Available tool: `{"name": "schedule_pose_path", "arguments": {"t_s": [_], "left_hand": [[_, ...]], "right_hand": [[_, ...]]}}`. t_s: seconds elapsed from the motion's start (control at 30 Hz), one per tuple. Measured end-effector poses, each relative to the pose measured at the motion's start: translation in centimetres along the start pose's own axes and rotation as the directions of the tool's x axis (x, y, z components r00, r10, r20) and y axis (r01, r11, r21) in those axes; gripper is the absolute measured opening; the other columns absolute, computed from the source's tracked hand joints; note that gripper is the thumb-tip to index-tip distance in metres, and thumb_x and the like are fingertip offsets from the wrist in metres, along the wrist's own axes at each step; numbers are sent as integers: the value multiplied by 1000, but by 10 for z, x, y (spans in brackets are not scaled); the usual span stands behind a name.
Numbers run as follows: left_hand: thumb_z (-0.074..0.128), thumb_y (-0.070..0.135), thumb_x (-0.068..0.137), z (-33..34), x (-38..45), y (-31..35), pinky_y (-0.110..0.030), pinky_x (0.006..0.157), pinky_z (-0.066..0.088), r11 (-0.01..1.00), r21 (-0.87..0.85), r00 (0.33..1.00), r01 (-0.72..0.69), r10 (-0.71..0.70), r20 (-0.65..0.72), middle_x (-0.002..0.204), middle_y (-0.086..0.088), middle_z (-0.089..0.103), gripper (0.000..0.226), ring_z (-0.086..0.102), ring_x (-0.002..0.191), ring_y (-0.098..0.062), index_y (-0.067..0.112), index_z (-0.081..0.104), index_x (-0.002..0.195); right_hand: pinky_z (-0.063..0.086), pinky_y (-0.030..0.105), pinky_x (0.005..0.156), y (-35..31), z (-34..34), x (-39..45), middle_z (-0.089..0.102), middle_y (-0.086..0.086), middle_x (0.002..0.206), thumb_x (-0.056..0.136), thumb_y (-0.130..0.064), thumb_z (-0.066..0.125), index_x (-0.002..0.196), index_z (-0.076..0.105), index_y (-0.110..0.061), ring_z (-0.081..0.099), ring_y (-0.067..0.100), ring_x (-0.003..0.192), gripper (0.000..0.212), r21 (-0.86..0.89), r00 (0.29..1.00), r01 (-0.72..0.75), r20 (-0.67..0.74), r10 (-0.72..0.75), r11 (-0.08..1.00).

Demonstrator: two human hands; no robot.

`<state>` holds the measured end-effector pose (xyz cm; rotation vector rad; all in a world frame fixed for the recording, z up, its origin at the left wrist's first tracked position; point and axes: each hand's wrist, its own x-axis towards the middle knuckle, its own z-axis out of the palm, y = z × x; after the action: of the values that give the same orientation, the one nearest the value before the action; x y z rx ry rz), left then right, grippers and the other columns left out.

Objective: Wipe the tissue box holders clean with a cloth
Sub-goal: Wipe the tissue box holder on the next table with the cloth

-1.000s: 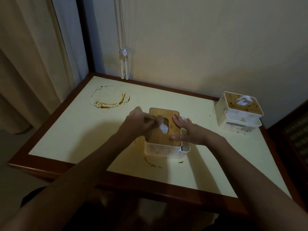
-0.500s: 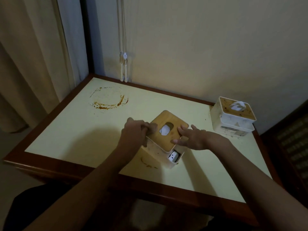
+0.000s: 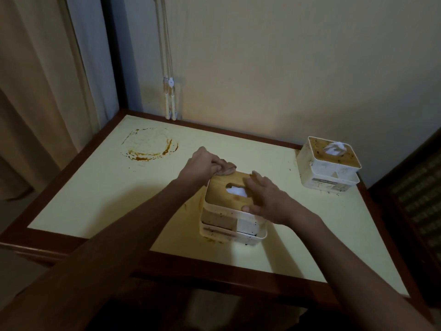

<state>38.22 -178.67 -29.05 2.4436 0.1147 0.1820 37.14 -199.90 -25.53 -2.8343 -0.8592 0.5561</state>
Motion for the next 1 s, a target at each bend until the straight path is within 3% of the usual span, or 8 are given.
{"name": "schedule_pose_path", "arguments": {"t_s": [0.1, 0.3, 0.47, 0.6, 0.73, 0.83, 0.93, 1.0], "left_hand": [[59, 22, 92, -2, -11, 6, -24, 80, 46, 998, 53, 1000, 14, -16, 21, 115, -7, 55, 22, 57, 97, -20, 16, 71, 109], [57, 38, 91, -14, -77, 15, -13, 59, 34, 990, 127, 992, -59, 43, 123, 94, -1, 44, 28, 51, 81, -13, 21, 69, 109], [61, 23, 90, -25, -98, -4, -17, 72, 47, 985, -172, 998, -14, 25, 61, 94, 6, 55, 18, 57, 81, -7, 29, 71, 104], [62, 10, 88, -10, -105, -39, -36, 84, 56, 822, -552, 970, 140, -225, -90, 107, 8, 66, 25, 62, 102, -15, 28, 70, 104], [65, 17, 81, 4, -97, -56, -34, 85, 54, 825, -545, 944, 150, -283, -169, 115, 4, 61, 45, 58, 104, -13, 27, 60, 125], [61, 21, 72, 10, -82, -53, -33, 84, 55, 867, -487, 949, 108, -235, -208, 114, 3, 64, 49, 62, 95, -12, 21, 64, 121], [63, 4, 73, 19, -69, -52, -22, 89, 50, 863, -503, 944, 54, -209, -257, 115, 3, 64, 50, 63, 101, -15, 12, 60, 123], [66, -2, 76, 21, -63, -49, -26, 88, 53, 777, -629, 960, -1, -176, -218, 119, 6, 61, 53, 66, 101, -16, 10, 56, 127]], "right_hand": [[20, 37, 115, 6, 6, 6, -9, 3, 160, 90, -45, 56, 152, 3, -15, 5, 22, 147, 87, 98, 996, -58, 71, 51, 993], [15, 39, 116, 1, 0, 13, -14, 7, 159, 92, -47, 51, 152, -5, -12, -4, 27, 147, 89, -43, 984, -84, 154, 90, 996], [13, 39, 117, 2, -5, 13, -13, 3, 159, 92, -45, 54, 152, -4, -14, -8, 24, 147, 89, -28, 979, -102, 173, 106, 994], [18, 49, 116, 1, -15, 23, -5, 8, 159, 90, -41, 58, 152, 5, -16, -3, 36, 145, 85, -153, 968, -111, 206, 141, 982], [17, 50, 115, -15, -9, 30, 5, 9, 159, 93, -33, 54, 141, 31, -28, 4, 34, 146, 54, 84, 994, -69, 86, 62, 994], [10, 51, 116, -31, 7, 38, -2, 6, 160, 95, -51, 41, 151, 11, -31, 1, 36, 146, 67, 286, 977, -193, -31, 211, 938], [3, 58, 113, -40, 21, 45, -16, 6, 159, 91, -62, 38, 150, -2, -37, -12, 43, 143, 76, 169, 960, -278, 33, 277, 945], [2, 60, 112, -39, 25, 46, -21, 5, 158, 90, -63, 39, 149, -5, -40, -15, 42, 143, 77, 101, 963, -271, 37, 268, 957]]}}
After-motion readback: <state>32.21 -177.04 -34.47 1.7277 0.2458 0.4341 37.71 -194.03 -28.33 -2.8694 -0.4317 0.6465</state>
